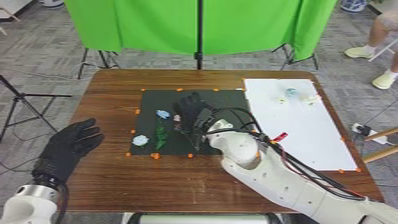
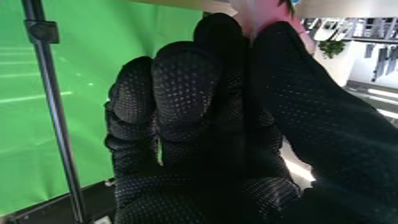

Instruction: Arrange flowers

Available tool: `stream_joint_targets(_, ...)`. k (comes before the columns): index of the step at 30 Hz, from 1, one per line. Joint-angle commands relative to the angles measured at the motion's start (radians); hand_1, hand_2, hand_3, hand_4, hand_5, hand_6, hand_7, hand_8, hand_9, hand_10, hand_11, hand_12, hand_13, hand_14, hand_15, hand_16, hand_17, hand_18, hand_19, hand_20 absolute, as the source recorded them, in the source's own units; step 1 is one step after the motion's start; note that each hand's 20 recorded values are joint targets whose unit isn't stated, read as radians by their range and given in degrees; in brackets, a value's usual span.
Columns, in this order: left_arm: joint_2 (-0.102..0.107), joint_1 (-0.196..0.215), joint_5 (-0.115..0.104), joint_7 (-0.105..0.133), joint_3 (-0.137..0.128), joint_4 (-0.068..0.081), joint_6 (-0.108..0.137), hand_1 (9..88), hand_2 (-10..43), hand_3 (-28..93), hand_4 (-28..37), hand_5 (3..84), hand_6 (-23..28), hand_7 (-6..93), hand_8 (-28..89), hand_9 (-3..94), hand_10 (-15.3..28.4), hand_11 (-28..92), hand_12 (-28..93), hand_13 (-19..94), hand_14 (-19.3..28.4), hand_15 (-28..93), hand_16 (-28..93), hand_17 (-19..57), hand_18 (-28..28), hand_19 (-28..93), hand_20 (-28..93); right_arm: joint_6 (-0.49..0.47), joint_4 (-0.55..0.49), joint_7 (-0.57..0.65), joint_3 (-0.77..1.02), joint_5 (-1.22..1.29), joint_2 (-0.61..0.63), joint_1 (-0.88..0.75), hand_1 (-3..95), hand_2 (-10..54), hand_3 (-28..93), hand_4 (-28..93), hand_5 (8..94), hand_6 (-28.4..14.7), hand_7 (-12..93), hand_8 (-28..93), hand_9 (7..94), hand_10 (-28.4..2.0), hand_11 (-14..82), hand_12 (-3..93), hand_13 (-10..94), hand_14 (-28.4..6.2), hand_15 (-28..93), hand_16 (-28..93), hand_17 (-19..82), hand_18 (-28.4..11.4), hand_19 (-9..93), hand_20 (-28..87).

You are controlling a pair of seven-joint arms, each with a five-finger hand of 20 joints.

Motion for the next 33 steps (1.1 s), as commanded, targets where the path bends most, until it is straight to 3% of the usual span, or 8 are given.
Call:
stream_joint_targets(1, -0.001, 0.015, -0.003, -0.006, 0.001, 0.004, 0.002, 32.7, 2.1, 74, -28.3, 39.4, 5.5, 38.0, -19, 36.7, 16.2, 42, 9, 30, 18.1, 55, -10, -5.0, 23.3, 65, -6, -0.032, -0.014, 0.001, 0.018, -0.026, 0.003, 0.001, 49.9, -9.5, 83, -28, 58.3, 0.2, 62, -10, 75.2, -3.9, 28.4, 49.2, 74, -1.1, 59, 38, 34, -15.9, 80, 41)
stream_joint_targets(10, 0.003, 0.009, -0.006, -0.006, 0.001, 0.008, 0.004, 32.7, 2.1, 74, -28.3, 39.3, 5.5, 37.7, -19, 36.7, 16.2, 42, 8, 30, 18.1, 55, -10, -5.0, 23.4, 65, -6, -0.059, -0.04, -0.013, 0.061, -0.028, 0.001, -0.023, 46.3, -9.5, 83, -28, 55.2, 0.5, 60, -11, 71.2, -4.3, 28.9, 48.0, 70, -1.4, 60, 37, 32, -16.0, 80, 41)
stream_joint_targets(15, -0.009, 0.006, -0.001, -0.013, -0.003, 0.009, -0.003, 32.6, 2.1, 74, -28.3, 39.0, 5.4, 37.0, -19, 36.5, 16.0, 41, 8, 30, 17.9, 55, -10, -5.0, 23.3, 65, -6, 0.0, -0.097, 0.026, 0.141, 0.042, 0.034, -0.046, 40.2, -9.5, 83, -28, 52.1, 0.0, 57, -10, 67.6, -5.2, 30.6, 46.4, 67, -3.7, 66, 29, 30, -16.3, 80, 43)
stream_joint_targets(17, -0.01, 0.008, 0.001, -0.012, -0.006, 0.007, -0.003, 32.6, 2.2, 74, -28.3, 38.9, 5.3, 36.4, -19, 36.2, 15.9, 41, 8, 30, 17.9, 54, -10, -5.1, 23.3, 65, -6, -0.003, -0.106, 0.048, 0.188, 0.055, 0.064, -0.058, 36.4, -8.5, 86, -28, 51.0, -0.1, 53, -11, 62.8, -7.0, 38.2, 39.2, 64, -4.4, 68, 26, 30, -16.6, 80, 43)
stream_joint_targets(21, -0.013, 0.026, -0.002, -0.001, -0.013, -0.001, 0.007, 32.7, 2.6, 73, -28.3, 38.6, 5.3, 35.1, -18, 36.1, 15.4, 39, 9, 30, 17.7, 53, -9, -5.1, 23.1, 64, -6, -0.023, -0.097, 0.121, 0.258, 0.087, 0.152, -0.071, 30.0, -5.9, 91, -27, 45.9, -0.6, 46, -24, 50.4, -10.9, 47.3, 28.3, 53, -6.2, 65, 21, 25, -16.2, 75, 41)
stream_joint_targets(25, -0.014, 0.041, -0.004, 0.006, -0.02, -0.007, 0.011, 32.7, 2.8, 73, -28.3, 38.5, 5.1, 34.5, -17, 35.9, 15.3, 38, 9, 30, 17.6, 52, -9, -5.1, 23.1, 64, -6, -0.087, -0.108, 0.23, 0.317, 0.127, 0.271, -0.11, 27.8, -6.4, 93, -27, 35.6, -2.3, 44, -24, 36.6, -13.0, 42.3, 23.6, 37, -8.5, 57, 14, 19, -16.9, 68, 36)
stream_joint_targets(28, -0.014, 0.049, -0.005, 0.009, -0.024, -0.01, 0.014, 32.6, 2.8, 73, -28.3, 38.4, 5.1, 34.1, -17, 35.8, 15.3, 38, 9, 30, 17.6, 52, -9, -5.1, 23.1, 64, -5, -0.134, -0.109, 0.279, 0.38, 0.145, 0.338, -0.16, 25.2, -7.2, 92, -27, 28.4, -5.1, 39, -21, 28.3, -14.4, 35.5, 23.5, 26, -10.9, 44, 12, 14, -17.5, 60, 28)
stream_joint_targets(33, -0.014, 0.054, -0.006, 0.013, -0.028, -0.011, 0.014, 32.7, 2.9, 72, -28.3, 38.2, 5.0, 33.6, -17, 35.8, 15.2, 38, 9, 30, 17.6, 51, -8, -5.1, 23.0, 64, -5, -0.153, -0.085, 0.322, 0.437, 0.21, 0.395, -0.202, 23.8, -8.3, 91, -28, 25.1, -7.9, 30, -17, 24.1, -15.3, 29.1, 22.7, 21, -12.3, 34, 13, 11, -18.4, 55, 20)
